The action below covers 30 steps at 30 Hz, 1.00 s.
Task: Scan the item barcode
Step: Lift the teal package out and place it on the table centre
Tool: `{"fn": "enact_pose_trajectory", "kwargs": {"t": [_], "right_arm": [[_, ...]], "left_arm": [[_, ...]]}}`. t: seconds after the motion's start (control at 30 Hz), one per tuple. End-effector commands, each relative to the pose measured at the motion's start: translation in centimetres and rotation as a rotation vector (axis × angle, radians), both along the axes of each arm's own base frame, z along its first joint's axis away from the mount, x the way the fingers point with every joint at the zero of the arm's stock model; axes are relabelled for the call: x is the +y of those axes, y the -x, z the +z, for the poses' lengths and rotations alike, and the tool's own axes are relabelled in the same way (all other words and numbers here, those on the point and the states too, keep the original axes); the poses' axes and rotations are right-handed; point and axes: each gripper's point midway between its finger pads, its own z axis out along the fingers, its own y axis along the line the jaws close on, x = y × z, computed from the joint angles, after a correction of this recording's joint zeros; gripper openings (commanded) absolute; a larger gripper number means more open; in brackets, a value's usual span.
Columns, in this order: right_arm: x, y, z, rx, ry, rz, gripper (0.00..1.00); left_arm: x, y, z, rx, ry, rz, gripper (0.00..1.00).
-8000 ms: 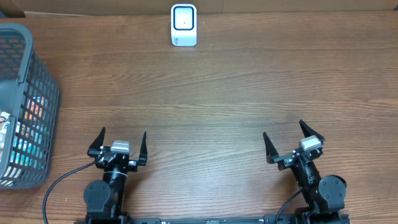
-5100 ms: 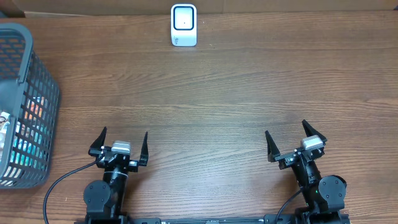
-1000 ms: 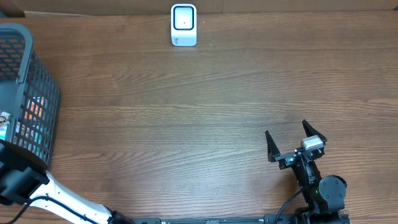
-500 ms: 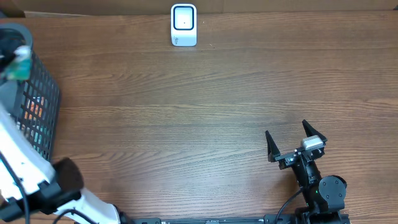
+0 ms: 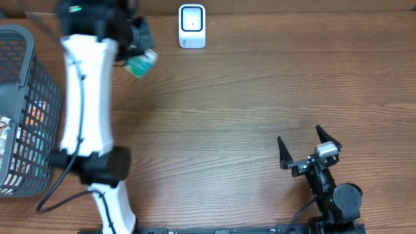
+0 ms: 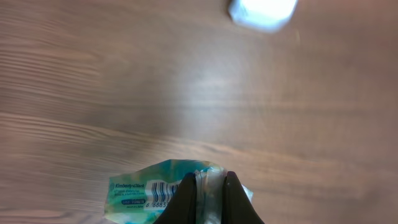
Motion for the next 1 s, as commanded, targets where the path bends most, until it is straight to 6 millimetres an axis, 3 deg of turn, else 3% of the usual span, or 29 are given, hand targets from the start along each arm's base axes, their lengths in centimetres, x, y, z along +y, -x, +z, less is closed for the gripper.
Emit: {"fn": "enact_pose_trajectory", "kwargs": {"t": [0.0, 0.03, 0.2, 0.4, 0.43, 0.47, 0.5, 0.57, 0.6, 0.67, 0.77, 0.87, 0.93, 0.97], "right_arm": [[0.0, 0.0, -0.3, -0.001, 0.002, -0.003, 1.0], [0.0, 0.0, -0.3, -0.001, 0.002, -0.003, 1.0], [0.0, 0.0, -0.2, -0.001, 0.001, -0.003, 1.0], [0.0, 0.0, -0.2, -0.001, 0.001, -0.004, 1.0], [0.0, 0.0, -0.3, -0.001, 0.002, -0.003, 1.0], [0.0, 0.0, -0.3, -0.001, 0.002, -0.003, 1.0], [0.0, 0.0, -0.3, -0.001, 0.002, -0.003, 1.0], [0.0, 0.0, -0.2, -0.001, 0.001, -0.003, 1.0], [0.0, 0.0, -0.3, -0.001, 0.002, -0.003, 1.0], [0.0, 0.0, -0.2, -0.001, 0.001, -0.003, 1.0], [0.0, 0.0, -0.2, -0.001, 0.001, -0.003, 1.0], [0.0, 0.0, -0.2, -0.001, 0.001, -0.003, 1.0], [0.0, 0.0, -0.2, -0.001, 0.001, -0.003, 1.0], [0.0, 0.0, -0.3, -0.001, 0.002, -0.003, 1.0]], "left_arm": [[-6.7, 0.0, -5.9, 0.154, 0.029, -0.193, 0.04], [-8.9, 0.3, -8.3, 0.215, 0.04, -0.247, 0.04], [-14.5, 1.8, -14.4, 0.369, 0.085, -0.379, 0.04], [-16.8, 3.3, -18.6, 0.462, 0.044, -0.451, 0.04], [-16.9, 3.4, -18.9, 0.467, 0.037, -0.465, 0.21], [-17.0, 3.5, -19.0, 0.466, 0.033, -0.488, 0.48], [-17.0, 3.5, -19.0, 0.465, 0.032, -0.494, 0.61], [-16.8, 3.3, -18.8, 0.457, 0.032, -0.512, 0.75], [-16.6, 3.3, -18.7, 0.455, 0.033, -0.514, 0.77], [-15.7, 3.0, -17.6, 0.44, 0.035, -0.519, 0.77], [-13.5, 1.6, -13.1, 0.329, 0.041, -0.488, 0.73], [-8.9, 0.4, -4.5, 0.113, 0.06, -0.381, 0.72], [-3.2, 0.8, 1.9, -0.05, 0.022, -0.259, 0.74], [-2.1, 0.9, 2.8, -0.073, 0.011, -0.236, 0.75]]}}
